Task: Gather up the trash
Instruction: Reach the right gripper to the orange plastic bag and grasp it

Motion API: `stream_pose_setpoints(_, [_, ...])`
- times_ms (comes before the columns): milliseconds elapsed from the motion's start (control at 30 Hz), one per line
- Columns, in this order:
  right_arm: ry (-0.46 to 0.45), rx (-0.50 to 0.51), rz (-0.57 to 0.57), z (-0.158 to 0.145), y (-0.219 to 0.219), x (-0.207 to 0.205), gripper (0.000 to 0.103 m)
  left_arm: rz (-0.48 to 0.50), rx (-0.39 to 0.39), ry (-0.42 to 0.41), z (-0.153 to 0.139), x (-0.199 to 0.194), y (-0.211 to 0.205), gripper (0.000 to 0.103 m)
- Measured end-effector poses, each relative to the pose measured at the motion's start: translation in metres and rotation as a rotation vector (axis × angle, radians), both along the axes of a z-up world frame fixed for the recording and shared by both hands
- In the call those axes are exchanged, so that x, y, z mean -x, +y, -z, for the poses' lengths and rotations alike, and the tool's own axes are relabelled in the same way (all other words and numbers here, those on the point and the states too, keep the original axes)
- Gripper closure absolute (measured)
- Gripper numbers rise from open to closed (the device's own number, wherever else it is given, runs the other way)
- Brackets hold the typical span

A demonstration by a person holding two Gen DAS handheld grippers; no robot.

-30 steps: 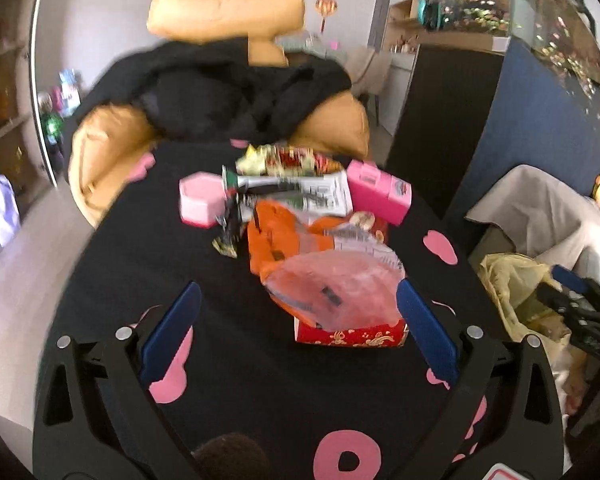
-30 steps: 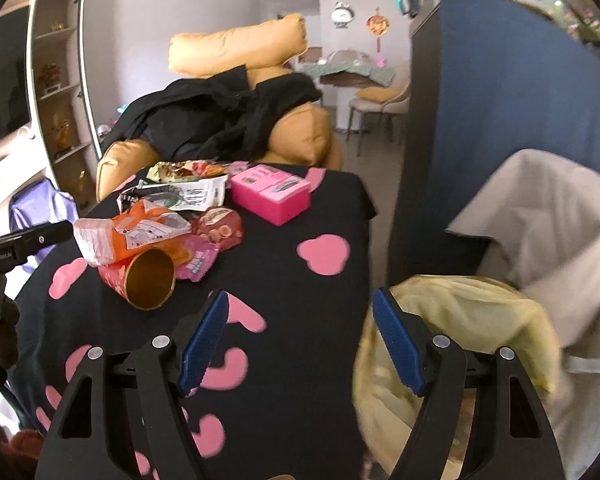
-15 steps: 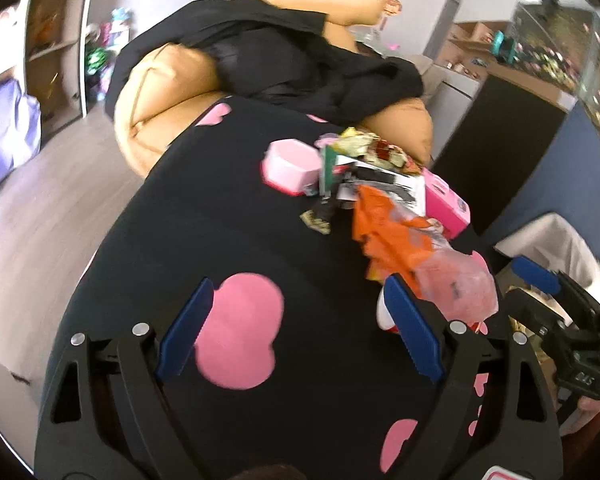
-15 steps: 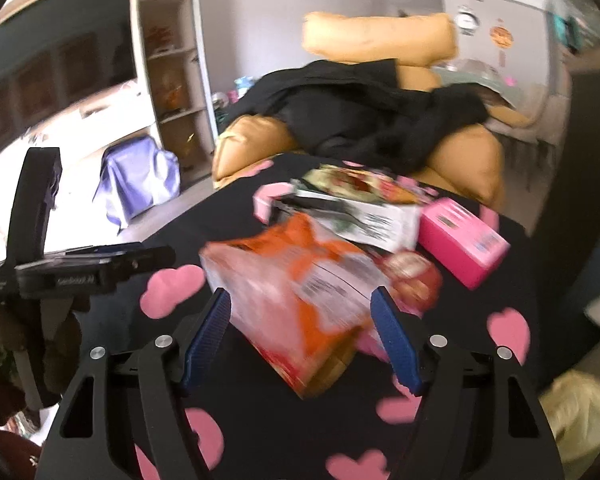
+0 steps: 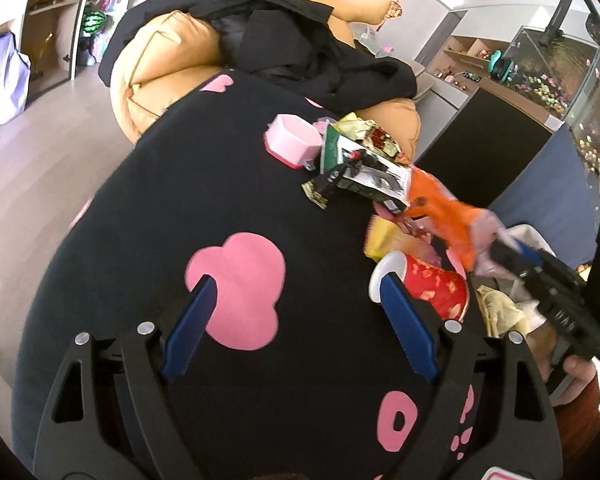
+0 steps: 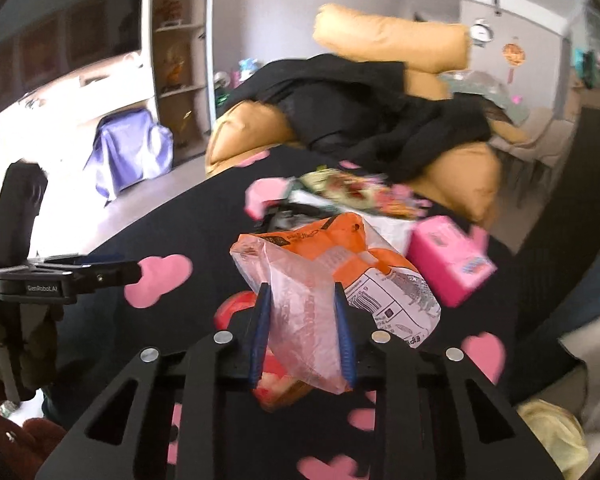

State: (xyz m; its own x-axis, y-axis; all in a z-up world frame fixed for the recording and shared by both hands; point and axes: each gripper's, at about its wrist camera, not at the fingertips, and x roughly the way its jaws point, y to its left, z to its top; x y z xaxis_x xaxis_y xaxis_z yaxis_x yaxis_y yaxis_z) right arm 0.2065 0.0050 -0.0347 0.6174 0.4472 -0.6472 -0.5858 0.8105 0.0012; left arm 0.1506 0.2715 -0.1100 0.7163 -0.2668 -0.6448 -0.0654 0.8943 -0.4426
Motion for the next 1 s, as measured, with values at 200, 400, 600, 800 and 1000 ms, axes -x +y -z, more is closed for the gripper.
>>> stream_pose_setpoints(200, [0.056,0.001,0.091,0.008,-0.058,0.014,0.074,0.091,0.001,-0.008,-0.004,-0.005,-0.031,0.024])
stream_pose_setpoints(400, [0.113,0.029,0.122,0.046,-0.088,0.043,0.074,0.153,-0.003,0.044,-0.005,-0.01,-0.065,0.024])
stream_pose_setpoints(600, [0.139,0.021,0.174,0.079,-0.102,0.062,0.074,0.158,0.132,0.186,0.008,-0.03,-0.086,0.024])
stream_pose_setpoints(800, [0.129,0.018,0.182,0.093,-0.102,0.074,0.072,0.071,0.19,0.289,0.023,-0.062,-0.095,0.024])
stream_pose_setpoints(1000, [0.176,-0.02,0.204,0.105,-0.112,0.075,0.063,0.02,0.133,0.284,0.02,-0.091,-0.107,0.024])
